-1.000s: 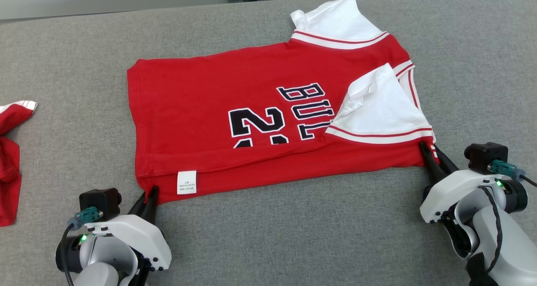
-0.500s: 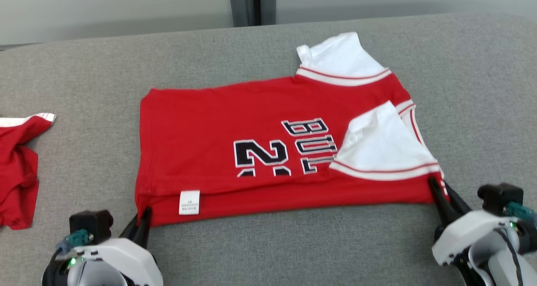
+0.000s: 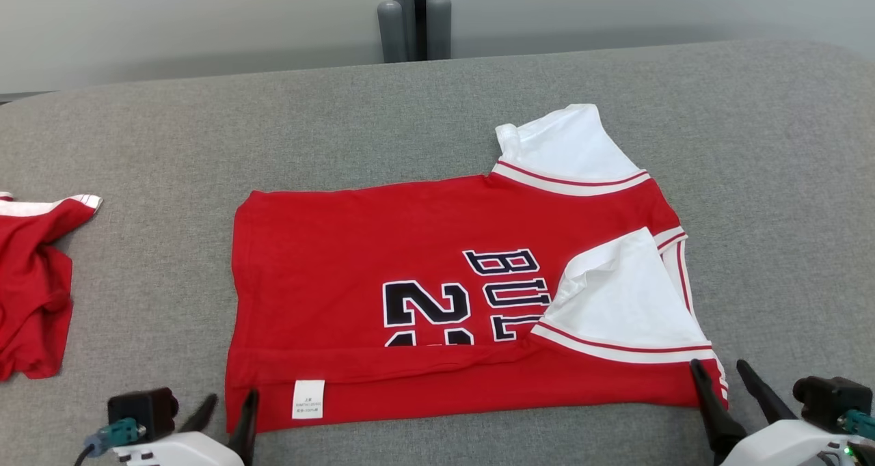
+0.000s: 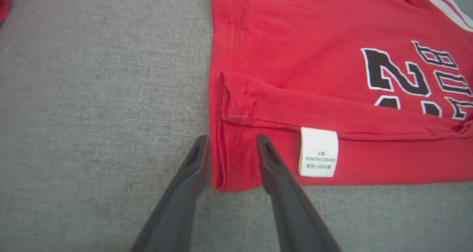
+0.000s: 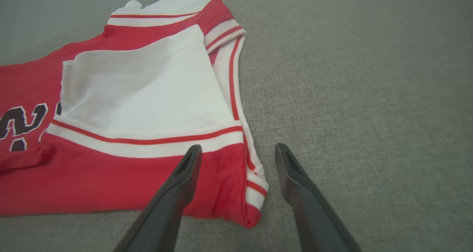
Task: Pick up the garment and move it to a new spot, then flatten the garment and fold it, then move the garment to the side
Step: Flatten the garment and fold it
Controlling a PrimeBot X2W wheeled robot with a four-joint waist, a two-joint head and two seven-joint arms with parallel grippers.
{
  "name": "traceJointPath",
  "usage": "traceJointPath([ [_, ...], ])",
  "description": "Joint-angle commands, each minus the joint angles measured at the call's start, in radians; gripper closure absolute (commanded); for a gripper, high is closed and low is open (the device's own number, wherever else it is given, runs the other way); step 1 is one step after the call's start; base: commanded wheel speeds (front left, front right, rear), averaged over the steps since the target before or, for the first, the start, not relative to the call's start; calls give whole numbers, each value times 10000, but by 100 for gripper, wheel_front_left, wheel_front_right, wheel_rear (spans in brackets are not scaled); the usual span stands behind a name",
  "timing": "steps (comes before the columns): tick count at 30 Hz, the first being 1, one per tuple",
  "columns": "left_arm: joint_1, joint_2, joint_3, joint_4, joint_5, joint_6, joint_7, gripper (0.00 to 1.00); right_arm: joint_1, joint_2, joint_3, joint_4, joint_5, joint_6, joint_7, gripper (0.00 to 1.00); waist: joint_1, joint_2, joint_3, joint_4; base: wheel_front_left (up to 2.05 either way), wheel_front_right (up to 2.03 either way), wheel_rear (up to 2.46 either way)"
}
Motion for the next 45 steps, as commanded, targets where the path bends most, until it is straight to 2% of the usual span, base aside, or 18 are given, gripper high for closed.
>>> traceJointPath([
  [1, -230, -15, 103, -84, 90, 53, -165, 0, -7, -20, -117, -209, -79, -2, -16, 0, 0, 0, -28, -11, 0, 0, 0],
  [8, -893, -284, 427, -698, 546, 315, -1332, 0, -489, 205, -816, -1670, -543, -1, -560, 0, 0, 0, -122, -49, 0, 0, 0],
  [14, -1683, -390, 553, -1030, 1195, 570, -2193, 0, -1039, 384, -758, -2829, -902, -1, -654, 0, 0, 0, -147, -95, 0, 0, 0],
  [20, -1988, -460, 487, -974, 1724, 756, -2859, 0, -1125, 422, -326, -3286, -1364, -2, -448, 0, 0, 0, -204, -95, 0, 0, 0],
  [26, -1948, -498, 299, -904, 1861, 861, -2804, 0, -946, 505, -353, -3356, -1176, -1, -283, 0, 0, 0, -109, 7, 0, 0, 0],
  [35, -2238, -440, 188, -790, 1858, 737, -2707, 0, -916, 544, -441, -3412, -1271, -2, -239, 0, 0, 0, -6, 34, 0, 0, 0],
  [41, -3296, -297, -57, -417, 1900, 304, -2322, 0, -1059, 546, -526, -3463, -1346, -2, -164, 0, 0, 0, 237, 4, 0, 0, 0],
  [45, -4438, -283, -80, 416, 1687, -110, -1898, 0, -1193, 547, -438, -3520, -1357, -1, -126, 0, 0, 0, 567, -180, 0, 0, 0],
])
